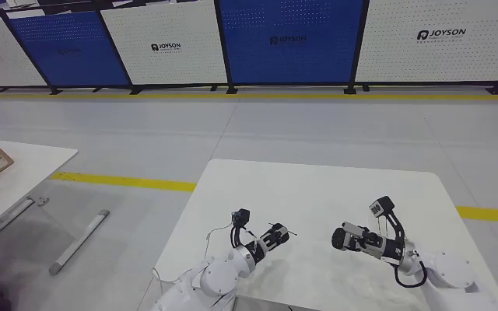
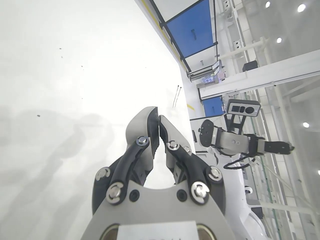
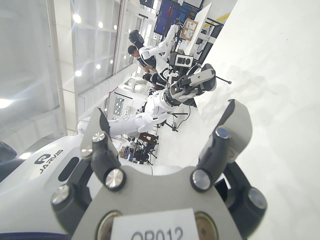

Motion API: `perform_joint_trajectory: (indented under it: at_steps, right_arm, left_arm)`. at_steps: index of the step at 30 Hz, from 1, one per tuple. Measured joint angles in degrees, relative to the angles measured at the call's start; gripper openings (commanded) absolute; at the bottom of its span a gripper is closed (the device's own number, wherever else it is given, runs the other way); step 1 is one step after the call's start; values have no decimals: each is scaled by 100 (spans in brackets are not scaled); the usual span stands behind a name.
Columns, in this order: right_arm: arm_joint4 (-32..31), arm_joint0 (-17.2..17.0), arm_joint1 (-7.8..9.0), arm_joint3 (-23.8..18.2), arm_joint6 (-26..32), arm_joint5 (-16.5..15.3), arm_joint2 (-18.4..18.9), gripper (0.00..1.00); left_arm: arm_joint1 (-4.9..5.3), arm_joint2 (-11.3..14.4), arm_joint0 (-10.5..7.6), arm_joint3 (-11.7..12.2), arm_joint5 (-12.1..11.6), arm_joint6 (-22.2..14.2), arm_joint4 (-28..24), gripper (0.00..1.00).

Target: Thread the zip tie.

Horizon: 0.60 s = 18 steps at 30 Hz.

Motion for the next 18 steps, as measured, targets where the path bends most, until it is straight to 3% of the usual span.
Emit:
perform_joint_trajectory:
  at_steps: [6, 11, 14, 18]
  right_arm:
    - [0, 0, 0, 0, 0, 0, 0, 100]
    - [0, 0, 0, 0, 0, 0, 0, 100]
    - [0, 0, 0, 0, 0, 0, 0, 100]
    - [0, 0, 0, 0, 0, 0, 0, 100]
  left_arm:
    - [46, -418, 361, -501, -807, -159, -729, 0]
    - [132, -879, 782, -1022, -1342, -769, -1451, 0]
    - [190, -1114, 991, -1200, -1458, -1175, -1593, 0]
    - [212, -1176, 1040, -1210, -1434, -1271, -1362, 0]
